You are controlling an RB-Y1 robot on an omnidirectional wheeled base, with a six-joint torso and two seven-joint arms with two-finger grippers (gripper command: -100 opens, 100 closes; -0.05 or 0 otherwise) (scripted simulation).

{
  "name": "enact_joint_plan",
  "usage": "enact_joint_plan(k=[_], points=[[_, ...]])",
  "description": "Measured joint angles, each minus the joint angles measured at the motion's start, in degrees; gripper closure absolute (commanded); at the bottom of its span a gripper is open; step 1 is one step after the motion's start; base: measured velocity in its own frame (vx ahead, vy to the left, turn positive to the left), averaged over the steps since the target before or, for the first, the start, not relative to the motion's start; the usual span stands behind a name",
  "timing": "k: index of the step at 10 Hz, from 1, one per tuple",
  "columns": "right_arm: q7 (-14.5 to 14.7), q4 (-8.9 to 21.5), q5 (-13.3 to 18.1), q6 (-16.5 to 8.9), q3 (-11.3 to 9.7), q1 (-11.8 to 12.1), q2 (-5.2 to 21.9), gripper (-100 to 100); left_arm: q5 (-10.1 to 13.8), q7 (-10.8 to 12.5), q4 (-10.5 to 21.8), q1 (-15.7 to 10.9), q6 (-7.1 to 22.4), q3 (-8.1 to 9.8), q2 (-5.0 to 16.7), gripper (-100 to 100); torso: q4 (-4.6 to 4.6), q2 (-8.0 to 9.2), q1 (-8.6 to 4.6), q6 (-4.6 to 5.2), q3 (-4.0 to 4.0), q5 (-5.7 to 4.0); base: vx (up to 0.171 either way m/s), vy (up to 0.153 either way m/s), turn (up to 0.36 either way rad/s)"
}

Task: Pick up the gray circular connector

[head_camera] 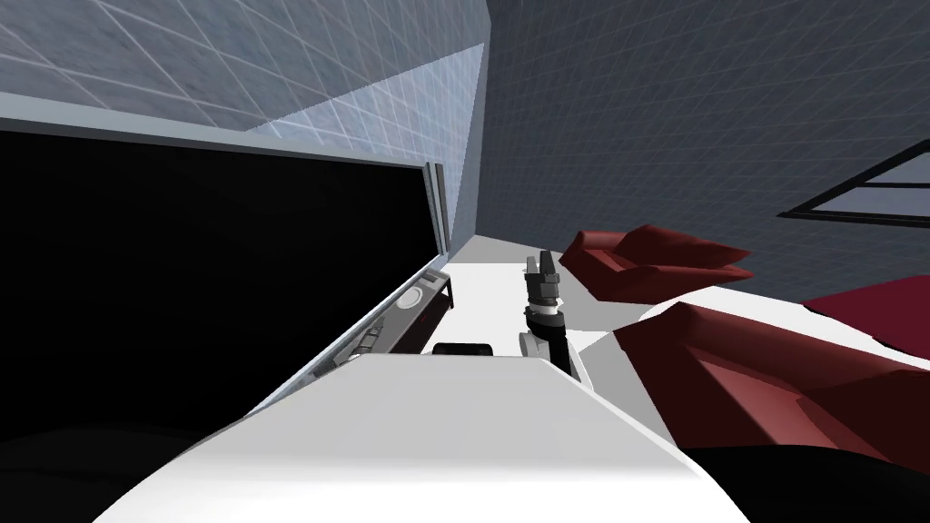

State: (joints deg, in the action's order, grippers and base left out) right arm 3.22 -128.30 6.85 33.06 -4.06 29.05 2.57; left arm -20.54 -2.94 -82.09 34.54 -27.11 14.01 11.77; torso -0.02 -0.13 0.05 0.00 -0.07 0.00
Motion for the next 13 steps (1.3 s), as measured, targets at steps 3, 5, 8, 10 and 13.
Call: enact_joint_plan(k=[3, 5, 8, 10, 13], points=[[0.0, 0.0, 0.0, 0.0, 0.0, 0.0, 0.0, 0, -2.9, -0.3, 5.4, 0.5, 0.4, 1.19, 0.5, -100, -0.01, -0.02, 0.01, 0.00, -0.01, 0.00, 0.046, 0.017, -0.138], [0.0, 0.0, 0.0, 0.0, 0.0, 0.0, 0.0, 0, -5.6, -0.8, 9.3, 1.3, 0.6, 2.29, 0.4, -100, -0.02, -0.10, 0.07, 0.01, -0.06, 0.01, 0.075, 0.042, -0.226], [0.0, 0.0, 0.0, 0.0, 0.0, 0.0, 0.0, 0, -8.9, 0.7, 12.7, 2.2, 2.4, 3.03, 2.2, -100, -0.03, -0.10, 0.11, -0.03, -0.06, 0.02, 0.051, 0.038, -0.066], [0.0, 0.0, 0.0, 0.0, 0.0, 0.0, 0.0, 0, -9.8, 0.1, 14.9, 2.5, 1.7, 3.72, 1.8, -100, 0.01, 0.01, -0.02, 0.00, 0.01, -0.01, 0.041, 0.025, -0.175], [0.0, 0.0, 0.0, 0.0, 0.0, 0.0, 0.0, 0, -12.6, 0.5, 19.0, 2.6, 1.9, 4.79, 2.5, -100, -0.02, -0.07, 0.11, -0.03, -0.04, 0.02, 0.051, 0.049, -0.117]])
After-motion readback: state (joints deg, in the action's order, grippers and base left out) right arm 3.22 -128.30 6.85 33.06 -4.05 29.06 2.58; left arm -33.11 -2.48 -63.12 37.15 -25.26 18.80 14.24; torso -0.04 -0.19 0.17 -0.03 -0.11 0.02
